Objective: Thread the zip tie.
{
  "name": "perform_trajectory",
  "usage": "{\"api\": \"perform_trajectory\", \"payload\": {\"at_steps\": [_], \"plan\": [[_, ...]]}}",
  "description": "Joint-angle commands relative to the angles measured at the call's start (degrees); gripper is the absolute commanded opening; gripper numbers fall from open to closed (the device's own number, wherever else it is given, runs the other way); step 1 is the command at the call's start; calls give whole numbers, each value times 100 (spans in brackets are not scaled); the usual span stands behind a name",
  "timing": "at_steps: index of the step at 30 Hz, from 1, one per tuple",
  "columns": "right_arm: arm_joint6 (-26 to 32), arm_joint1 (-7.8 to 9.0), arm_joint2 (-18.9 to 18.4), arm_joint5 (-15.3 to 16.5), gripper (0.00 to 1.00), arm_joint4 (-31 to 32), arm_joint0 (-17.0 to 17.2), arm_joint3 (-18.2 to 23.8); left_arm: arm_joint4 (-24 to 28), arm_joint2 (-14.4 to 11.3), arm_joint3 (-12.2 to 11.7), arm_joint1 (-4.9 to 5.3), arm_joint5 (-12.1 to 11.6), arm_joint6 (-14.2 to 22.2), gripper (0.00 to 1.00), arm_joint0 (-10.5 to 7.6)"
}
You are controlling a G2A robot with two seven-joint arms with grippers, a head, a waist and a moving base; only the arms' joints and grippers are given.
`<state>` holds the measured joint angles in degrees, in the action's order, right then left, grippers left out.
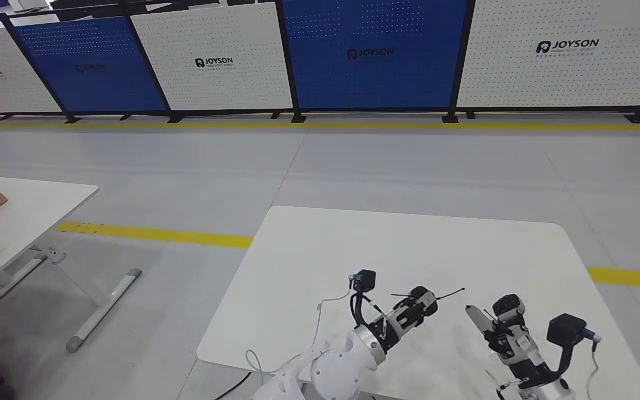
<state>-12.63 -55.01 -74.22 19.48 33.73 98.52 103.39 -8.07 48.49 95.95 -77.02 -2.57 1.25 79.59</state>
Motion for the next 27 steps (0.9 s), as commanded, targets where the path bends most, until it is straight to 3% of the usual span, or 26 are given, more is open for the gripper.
{"api": "perform_trajectory", "payload": {"at_steps": [1,6,11,14,21,27], "plan": [[1,0,0,0,100,1,0,0,-7,1,-2,0,2,-11,0,-1],[112,-14,-17,-69,100,130,-51,-41,39,22,22,-4,-25,-141,0,52],[396,-23,13,-517,100,1258,-135,-321,35,56,176,-13,-45,-598,0,262],[484,-57,211,-741,100,1787,-213,-305,-62,-6,204,-18,-20,-595,0,291],[484,-57,211,-741,100,1787,-213,-305,-62,-6,204,-18,-20,-595,0,291],[549,-107,506,-826,100,2694,-428,-453,38,-45,207,-36,-48,-520,0,265]]}}
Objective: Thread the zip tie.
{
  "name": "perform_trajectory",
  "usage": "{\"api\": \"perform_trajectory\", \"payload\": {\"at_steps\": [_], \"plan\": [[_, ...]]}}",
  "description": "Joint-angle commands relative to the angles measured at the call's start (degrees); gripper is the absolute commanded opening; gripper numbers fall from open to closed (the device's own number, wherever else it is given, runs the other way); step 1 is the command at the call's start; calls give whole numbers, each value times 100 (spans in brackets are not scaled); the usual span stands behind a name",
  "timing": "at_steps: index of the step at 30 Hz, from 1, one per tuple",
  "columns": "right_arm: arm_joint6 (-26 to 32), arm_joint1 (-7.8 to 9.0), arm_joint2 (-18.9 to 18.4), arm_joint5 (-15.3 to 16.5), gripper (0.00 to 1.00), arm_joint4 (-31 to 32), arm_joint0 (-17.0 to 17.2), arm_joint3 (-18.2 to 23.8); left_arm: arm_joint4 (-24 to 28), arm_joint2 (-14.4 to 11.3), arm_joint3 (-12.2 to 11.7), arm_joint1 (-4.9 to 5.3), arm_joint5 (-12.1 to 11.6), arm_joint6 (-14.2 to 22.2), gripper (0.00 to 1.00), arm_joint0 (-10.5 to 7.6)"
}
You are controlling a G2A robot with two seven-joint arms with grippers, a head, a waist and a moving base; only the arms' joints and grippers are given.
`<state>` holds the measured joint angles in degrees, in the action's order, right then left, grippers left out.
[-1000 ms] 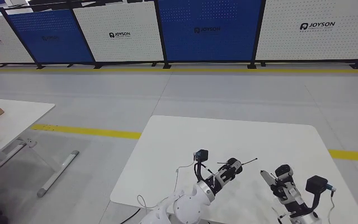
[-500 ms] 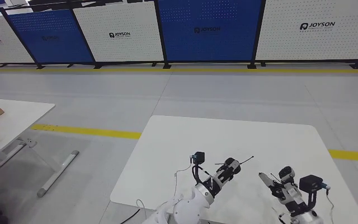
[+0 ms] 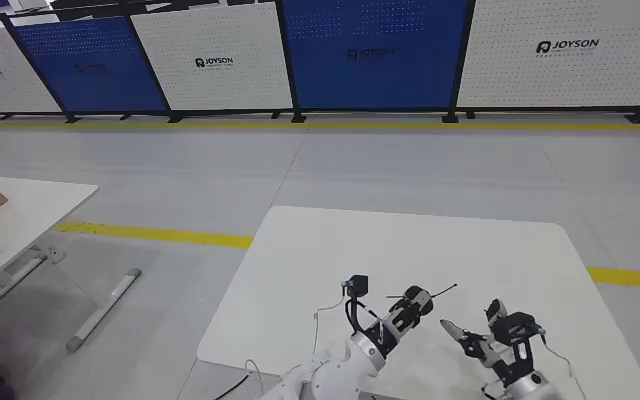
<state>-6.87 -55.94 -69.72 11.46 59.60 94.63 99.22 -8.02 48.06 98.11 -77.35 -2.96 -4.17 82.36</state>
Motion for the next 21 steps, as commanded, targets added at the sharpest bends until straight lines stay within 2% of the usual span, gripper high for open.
{"api": "perform_trajectory", "payload": {"at_steps": [1,7,13,14,15,16,18,21], "plan": [[-35,-26,103,-19,100,183,-85,-73,20,-4,-18,-7,-6,14,0,-25],[-31,-28,105,-20,100,173,-84,-75,19,-5,-20,-8,-6,13,0,-27],[-69,-78,83,136,100,-118,-152,-144,13,-27,-67,-18,3,36,0,-38],[-66,-86,95,163,74,-119,-171,-159,9,-32,-71,-21,4,33,0,-42],[-58,-96,115,181,60,-97,-200,-170,-2,-36,-77,-23,7,25,0,-46],[-40,-103,133,196,51,-67,-219,-179,-7,-40,-79,-26,8,21,0,-48],[33,-116,176,254,42,-5,-259,-185,-28,-46,-81,-29,17,11,0,-52],[71,-136,210,367,35,3,-310,-192,-94,-56,-76,-34,48,-33,0,-51]]}}
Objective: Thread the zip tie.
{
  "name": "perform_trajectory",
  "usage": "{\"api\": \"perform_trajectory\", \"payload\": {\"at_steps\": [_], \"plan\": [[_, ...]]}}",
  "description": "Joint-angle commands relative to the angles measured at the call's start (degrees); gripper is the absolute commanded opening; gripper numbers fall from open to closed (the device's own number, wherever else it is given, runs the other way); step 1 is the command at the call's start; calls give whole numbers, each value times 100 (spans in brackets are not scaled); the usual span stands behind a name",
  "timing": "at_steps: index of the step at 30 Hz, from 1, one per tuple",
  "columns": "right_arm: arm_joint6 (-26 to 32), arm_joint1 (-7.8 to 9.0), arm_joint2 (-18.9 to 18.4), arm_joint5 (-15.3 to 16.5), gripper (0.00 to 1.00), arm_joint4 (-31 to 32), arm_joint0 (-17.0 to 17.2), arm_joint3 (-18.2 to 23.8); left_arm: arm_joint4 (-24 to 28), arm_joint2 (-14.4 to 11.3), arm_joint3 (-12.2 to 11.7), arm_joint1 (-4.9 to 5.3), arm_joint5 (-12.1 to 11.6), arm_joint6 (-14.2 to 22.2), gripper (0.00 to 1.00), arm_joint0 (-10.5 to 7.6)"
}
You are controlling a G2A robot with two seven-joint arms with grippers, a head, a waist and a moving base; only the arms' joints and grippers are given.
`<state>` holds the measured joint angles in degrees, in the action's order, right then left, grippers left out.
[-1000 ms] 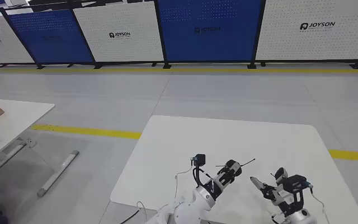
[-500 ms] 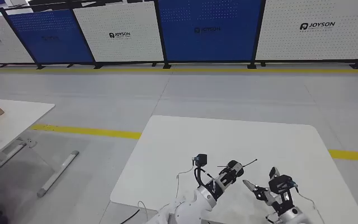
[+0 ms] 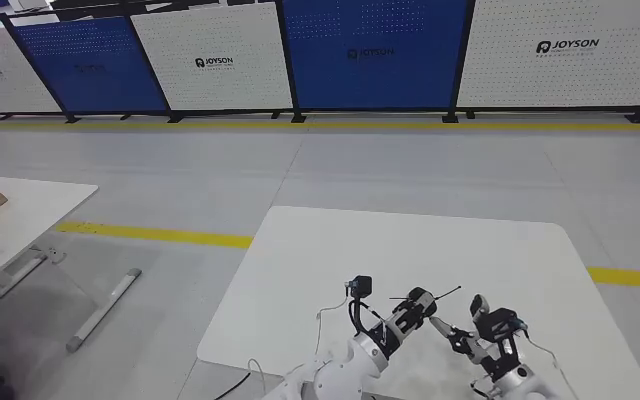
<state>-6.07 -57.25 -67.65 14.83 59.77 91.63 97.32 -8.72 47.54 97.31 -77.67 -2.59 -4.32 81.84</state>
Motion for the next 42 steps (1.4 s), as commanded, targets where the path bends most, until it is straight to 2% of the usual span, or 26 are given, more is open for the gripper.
{"api": "perform_trajectory", "payload": {"at_steps": [1,8,14,17,22,23,37,42], "plan": [[-46,-12,-4,97,34,-68,-16,-4,-43,-16,4,-5,22,-31,0,1],[-184,-29,-97,465,32,-227,-5,-31,-104,-102,-47,-37,57,-48,0,-50],[-58,-3,22,465,32,-268,-62,39,-125,-151,-74,-59,83,-45,0,-83],[-48,24,80,465,27,-290,-94,59,-121,-158,-88,-67,88,-39,0,-94],[-154,80,109,465,25,-320,-94,101,-128,-167,-109,-79,112,-28,0,-110],[-173,90,110,465,27,-321,-91,111,-127,-167,-111,-81,117,-27,0,-111],[-264,203,155,465,22,-329,-80,161,-124,-162,-153,-107,167,-15,0,-133],[-285,221,162,465,23,-341,-89,161,-144,-168,-160,-111,146,8,0,-118]]}}
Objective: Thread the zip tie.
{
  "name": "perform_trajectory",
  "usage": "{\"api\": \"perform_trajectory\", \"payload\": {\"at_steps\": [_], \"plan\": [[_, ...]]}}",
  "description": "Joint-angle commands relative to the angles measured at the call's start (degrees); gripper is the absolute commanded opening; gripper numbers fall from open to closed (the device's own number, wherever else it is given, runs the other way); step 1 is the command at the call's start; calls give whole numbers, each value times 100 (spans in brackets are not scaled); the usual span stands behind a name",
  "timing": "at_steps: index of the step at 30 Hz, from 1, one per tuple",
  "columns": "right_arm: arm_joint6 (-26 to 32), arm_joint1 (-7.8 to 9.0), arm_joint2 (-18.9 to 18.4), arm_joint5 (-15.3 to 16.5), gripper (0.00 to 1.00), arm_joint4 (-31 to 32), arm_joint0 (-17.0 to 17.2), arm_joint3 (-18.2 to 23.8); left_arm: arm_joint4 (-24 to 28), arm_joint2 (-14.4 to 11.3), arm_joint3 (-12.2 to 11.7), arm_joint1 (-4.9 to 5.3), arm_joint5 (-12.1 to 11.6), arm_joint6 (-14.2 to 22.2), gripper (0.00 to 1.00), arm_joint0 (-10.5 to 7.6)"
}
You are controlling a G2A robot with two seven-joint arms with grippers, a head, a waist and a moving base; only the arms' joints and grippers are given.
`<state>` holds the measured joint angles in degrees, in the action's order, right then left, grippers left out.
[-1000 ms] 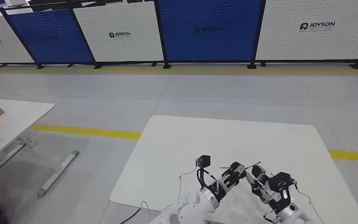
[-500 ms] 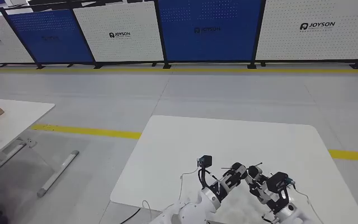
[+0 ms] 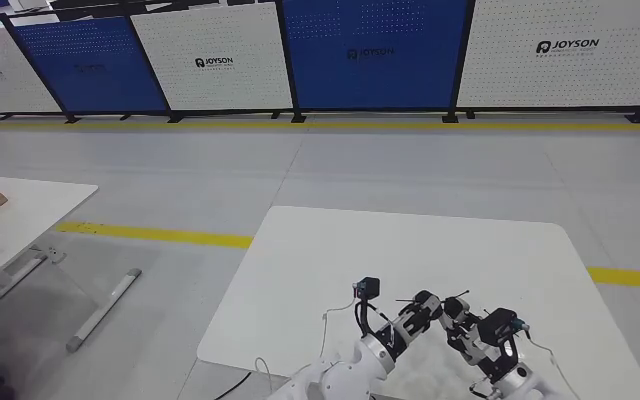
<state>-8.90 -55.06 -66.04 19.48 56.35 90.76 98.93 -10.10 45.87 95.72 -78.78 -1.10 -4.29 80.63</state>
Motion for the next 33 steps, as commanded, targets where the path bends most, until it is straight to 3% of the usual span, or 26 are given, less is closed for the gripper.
{"api": "perform_trajectory", "payload": {"at_steps": [1,14,22,30,33], "plan": [[-3,4,3,0,23,1,-3,1,-10,-3,-3,-1,-4,10,0,4],[99,19,62,0,20,11,-64,2,-21,-48,-60,-30,29,60,0,-37],[143,28,89,0,29,10,-99,-15,-15,-58,-91,-52,67,48,0,-80],[112,31,99,0,25,14,-109,-19,-34,-67,-103,-66,75,59,0,-87],[95,33,89,0,28,12,-102,-10,-38,-73,-115,-71,72,69,0,-90]]}}
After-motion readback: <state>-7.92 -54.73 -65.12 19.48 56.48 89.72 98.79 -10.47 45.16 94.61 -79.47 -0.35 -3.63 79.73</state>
